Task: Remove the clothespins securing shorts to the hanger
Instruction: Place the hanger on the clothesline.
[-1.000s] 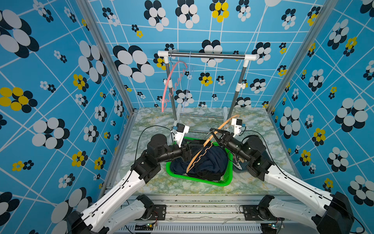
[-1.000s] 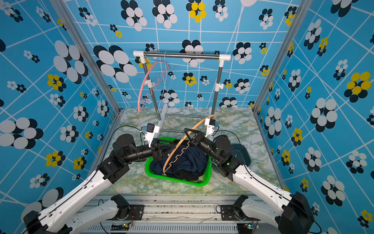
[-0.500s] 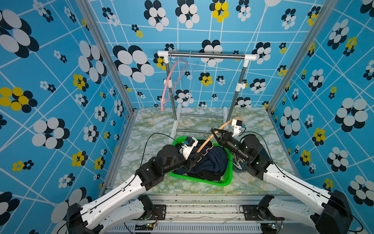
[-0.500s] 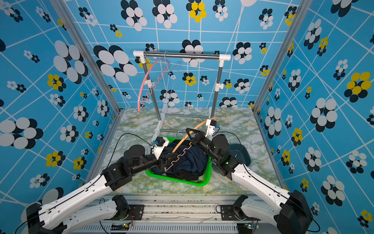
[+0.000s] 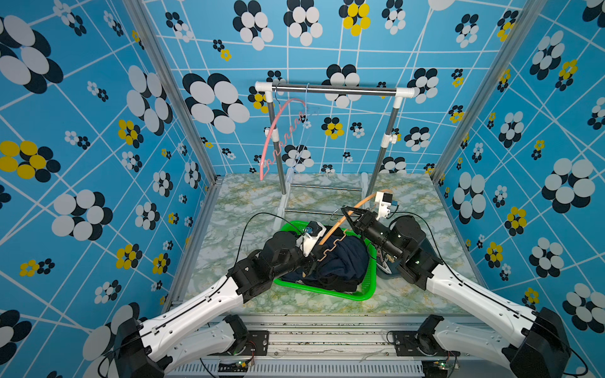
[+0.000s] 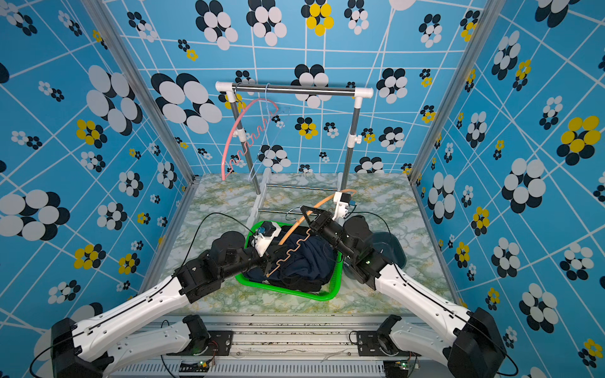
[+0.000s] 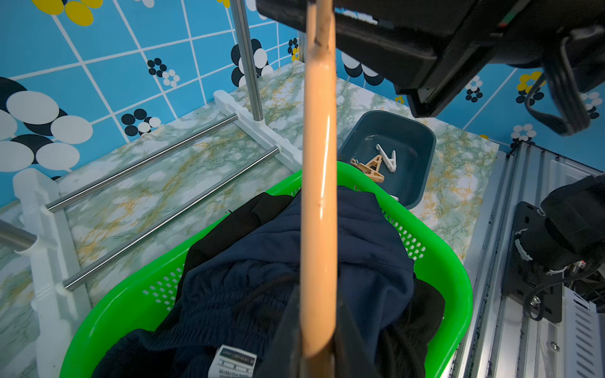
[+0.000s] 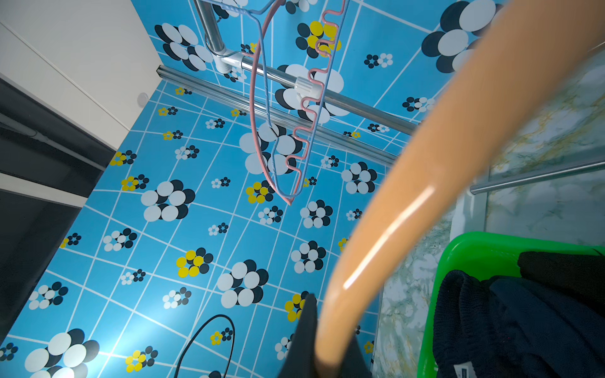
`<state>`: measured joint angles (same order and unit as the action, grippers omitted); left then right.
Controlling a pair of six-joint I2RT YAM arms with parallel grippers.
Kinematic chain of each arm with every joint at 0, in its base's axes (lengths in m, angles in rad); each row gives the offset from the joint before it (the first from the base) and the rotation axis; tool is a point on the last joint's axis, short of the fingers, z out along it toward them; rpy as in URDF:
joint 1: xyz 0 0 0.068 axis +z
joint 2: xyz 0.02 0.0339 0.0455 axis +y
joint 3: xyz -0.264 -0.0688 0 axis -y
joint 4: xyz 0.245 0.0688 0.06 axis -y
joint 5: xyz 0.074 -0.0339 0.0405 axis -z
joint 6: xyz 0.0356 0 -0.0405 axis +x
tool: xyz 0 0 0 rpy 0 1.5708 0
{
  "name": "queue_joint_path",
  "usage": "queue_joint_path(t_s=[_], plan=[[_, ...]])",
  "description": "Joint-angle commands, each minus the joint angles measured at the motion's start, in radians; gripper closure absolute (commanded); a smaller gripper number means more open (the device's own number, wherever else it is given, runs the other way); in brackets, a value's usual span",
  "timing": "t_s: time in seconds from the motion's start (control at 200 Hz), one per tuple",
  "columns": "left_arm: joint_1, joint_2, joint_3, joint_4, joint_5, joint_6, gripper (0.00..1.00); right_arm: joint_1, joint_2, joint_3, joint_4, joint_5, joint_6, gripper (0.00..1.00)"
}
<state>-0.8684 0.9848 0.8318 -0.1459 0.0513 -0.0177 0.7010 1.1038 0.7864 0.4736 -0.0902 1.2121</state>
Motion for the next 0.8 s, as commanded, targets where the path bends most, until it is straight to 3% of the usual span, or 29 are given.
queue_joint_path(t_s=[0.0, 0.23, 0.415, 0.57, 0.795], plan=[[0.004, -0.003, 0.100, -0.096, -0.048, -0.031, 1.00, -0.020, -0.007, 0.053, -0.038, -0.020, -0.044, 0.99], [0.006, 0.034, 0.289, -0.399, -0.109, -0.078, 1.00, -0.044, -0.029, 0.134, -0.208, -0.043, -0.160, 0.48], [0.009, 0.090, 0.442, -0.601, -0.230, -0.053, 1.00, -0.088, -0.091, 0.133, -0.300, -0.045, -0.209, 0.24], [0.034, 0.182, 0.585, -0.709, -0.308, -0.019, 1.00, -0.103, -0.173, 0.147, -0.491, 0.026, -0.314, 0.02], [0.101, 0.375, 0.849, -0.820, -0.299, 0.040, 1.00, -0.104, -0.294, 0.148, -0.716, 0.168, -0.449, 0.01]])
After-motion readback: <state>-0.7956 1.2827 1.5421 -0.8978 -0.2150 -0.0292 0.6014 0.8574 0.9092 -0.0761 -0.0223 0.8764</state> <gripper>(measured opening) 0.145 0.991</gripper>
